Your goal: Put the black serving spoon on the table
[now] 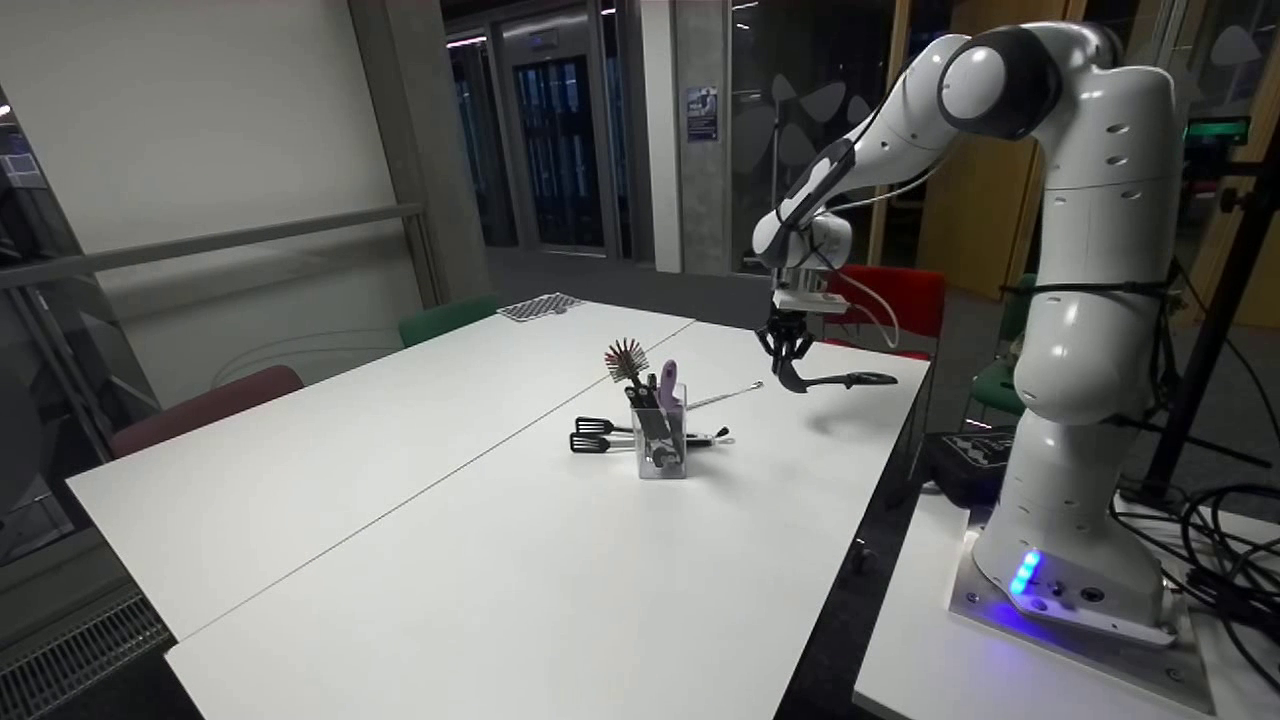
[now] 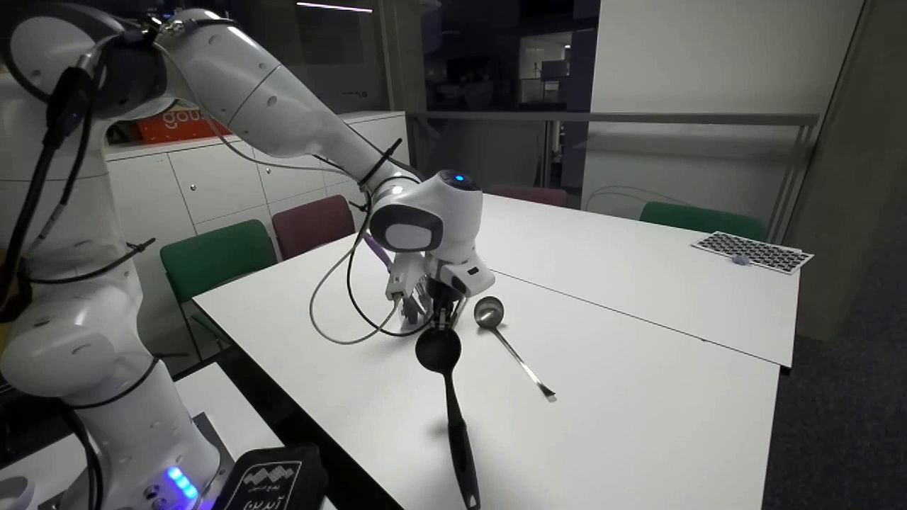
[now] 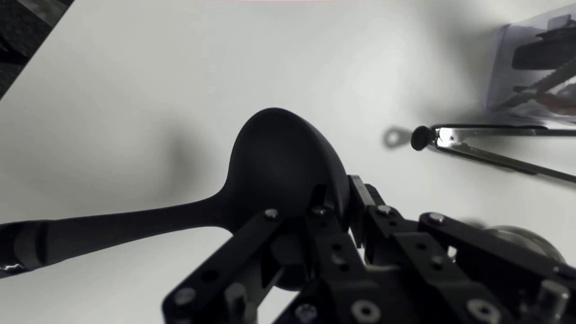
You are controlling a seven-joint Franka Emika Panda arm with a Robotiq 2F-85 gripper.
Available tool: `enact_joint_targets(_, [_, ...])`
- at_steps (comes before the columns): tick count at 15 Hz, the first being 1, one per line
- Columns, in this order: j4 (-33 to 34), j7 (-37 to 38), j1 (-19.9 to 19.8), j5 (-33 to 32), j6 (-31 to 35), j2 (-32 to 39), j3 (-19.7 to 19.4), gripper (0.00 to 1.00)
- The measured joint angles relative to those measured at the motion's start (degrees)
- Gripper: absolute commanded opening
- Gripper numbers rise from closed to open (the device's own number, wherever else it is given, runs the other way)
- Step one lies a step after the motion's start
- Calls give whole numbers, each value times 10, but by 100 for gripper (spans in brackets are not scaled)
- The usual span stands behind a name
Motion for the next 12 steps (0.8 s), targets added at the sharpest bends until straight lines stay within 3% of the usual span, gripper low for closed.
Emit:
enact_joint_targets(6, [75,38,39,-11,-1,40,12,2])
enact_joint_targets(12, [123,98,88,-27,29,142,25,2])
